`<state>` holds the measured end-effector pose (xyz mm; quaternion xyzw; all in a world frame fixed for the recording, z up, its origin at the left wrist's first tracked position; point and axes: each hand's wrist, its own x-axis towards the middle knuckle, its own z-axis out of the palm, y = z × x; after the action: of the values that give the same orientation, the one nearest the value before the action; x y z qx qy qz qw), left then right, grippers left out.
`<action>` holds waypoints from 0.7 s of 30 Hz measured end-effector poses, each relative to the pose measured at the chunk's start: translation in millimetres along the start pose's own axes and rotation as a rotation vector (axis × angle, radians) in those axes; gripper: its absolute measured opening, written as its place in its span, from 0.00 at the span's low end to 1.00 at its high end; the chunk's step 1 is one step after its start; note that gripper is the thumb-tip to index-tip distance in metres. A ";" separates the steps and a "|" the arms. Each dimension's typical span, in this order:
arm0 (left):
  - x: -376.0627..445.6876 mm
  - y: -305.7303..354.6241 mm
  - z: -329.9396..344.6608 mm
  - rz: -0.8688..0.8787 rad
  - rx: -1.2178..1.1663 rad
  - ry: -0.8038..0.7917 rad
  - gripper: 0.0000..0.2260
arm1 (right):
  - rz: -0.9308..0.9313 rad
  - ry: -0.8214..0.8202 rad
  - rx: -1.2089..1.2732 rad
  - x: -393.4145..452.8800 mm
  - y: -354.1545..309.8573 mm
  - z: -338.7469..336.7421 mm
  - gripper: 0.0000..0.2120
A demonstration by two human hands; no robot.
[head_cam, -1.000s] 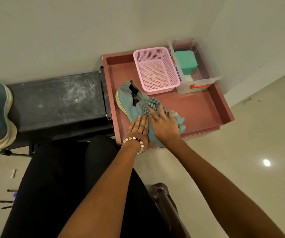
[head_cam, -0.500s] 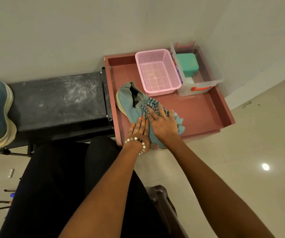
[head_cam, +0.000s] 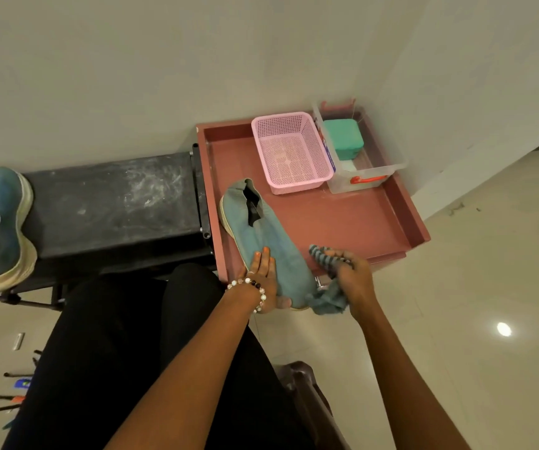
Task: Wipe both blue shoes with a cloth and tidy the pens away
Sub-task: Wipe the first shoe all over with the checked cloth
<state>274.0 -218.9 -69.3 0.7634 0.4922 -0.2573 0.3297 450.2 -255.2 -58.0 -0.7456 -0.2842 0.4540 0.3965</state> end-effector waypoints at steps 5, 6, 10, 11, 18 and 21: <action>-11.2 -3.5 -9.4 0.061 -0.311 0.255 0.17 | 0.091 -0.343 -0.184 -13.3 0.0 10.9 0.18; -14.0 -4.0 -10.3 0.054 -0.330 0.284 0.15 | 0.080 -0.365 -0.225 -17.3 -3.0 12.8 0.19; -22.5 2.3 -9.3 0.041 -0.213 0.275 0.16 | 0.154 -0.302 -0.430 -28.1 2.2 29.3 0.21; -23.7 4.4 -8.0 0.060 -0.185 0.265 0.17 | 0.165 -0.272 -0.468 -30.2 7.9 34.4 0.19; -29.0 -4.1 -2.2 0.131 0.004 0.141 0.19 | 0.179 -0.195 -0.553 -71.7 22.5 48.2 0.18; -32.2 -2.5 -3.4 0.214 0.192 0.064 0.25 | 0.182 -0.197 -0.483 -74.7 25.0 48.9 0.23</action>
<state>259.5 -234.4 -44.7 0.8474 0.3912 -0.2422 0.2650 375.8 -310.6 -58.9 -0.7933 -0.3534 0.4769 0.1352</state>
